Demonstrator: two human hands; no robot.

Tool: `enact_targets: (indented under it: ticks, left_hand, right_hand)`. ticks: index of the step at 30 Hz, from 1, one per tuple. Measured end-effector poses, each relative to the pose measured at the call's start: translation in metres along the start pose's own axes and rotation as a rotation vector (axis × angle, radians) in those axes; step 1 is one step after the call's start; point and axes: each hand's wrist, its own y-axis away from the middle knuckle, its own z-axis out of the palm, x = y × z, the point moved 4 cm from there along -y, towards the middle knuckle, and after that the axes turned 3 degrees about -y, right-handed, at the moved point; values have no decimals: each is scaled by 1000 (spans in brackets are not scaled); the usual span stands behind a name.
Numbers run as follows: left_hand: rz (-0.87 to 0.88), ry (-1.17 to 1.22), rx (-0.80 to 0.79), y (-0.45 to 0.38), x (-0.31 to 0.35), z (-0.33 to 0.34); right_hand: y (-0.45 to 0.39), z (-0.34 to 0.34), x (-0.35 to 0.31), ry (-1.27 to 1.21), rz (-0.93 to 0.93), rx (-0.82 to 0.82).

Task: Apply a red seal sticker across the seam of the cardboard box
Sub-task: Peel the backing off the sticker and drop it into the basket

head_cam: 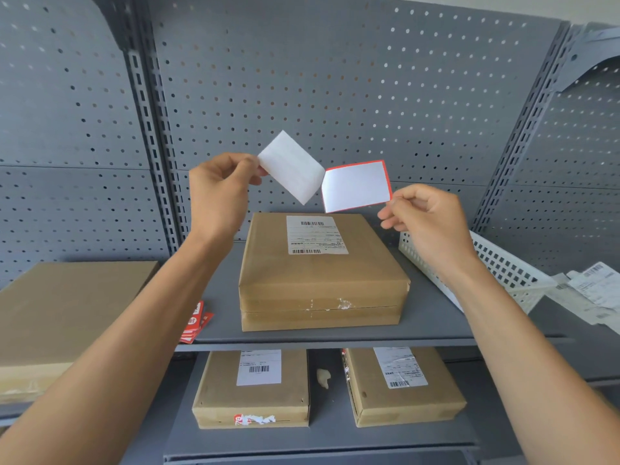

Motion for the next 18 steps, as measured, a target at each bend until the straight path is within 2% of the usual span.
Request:
enact_targets:
  ticks: [7, 13, 18]
  left_hand:
    - [11, -32, 24, 0, 1, 2]
    - [59, -50, -55, 9, 2, 26]
    - [72, -64, -143, 19, 2, 59]
  right_hand:
    - [-3, -48, 3, 138, 29, 66]
    - [-6, -104, 17, 416, 50, 132]
    - [2, -135, 33, 493, 111, 177]
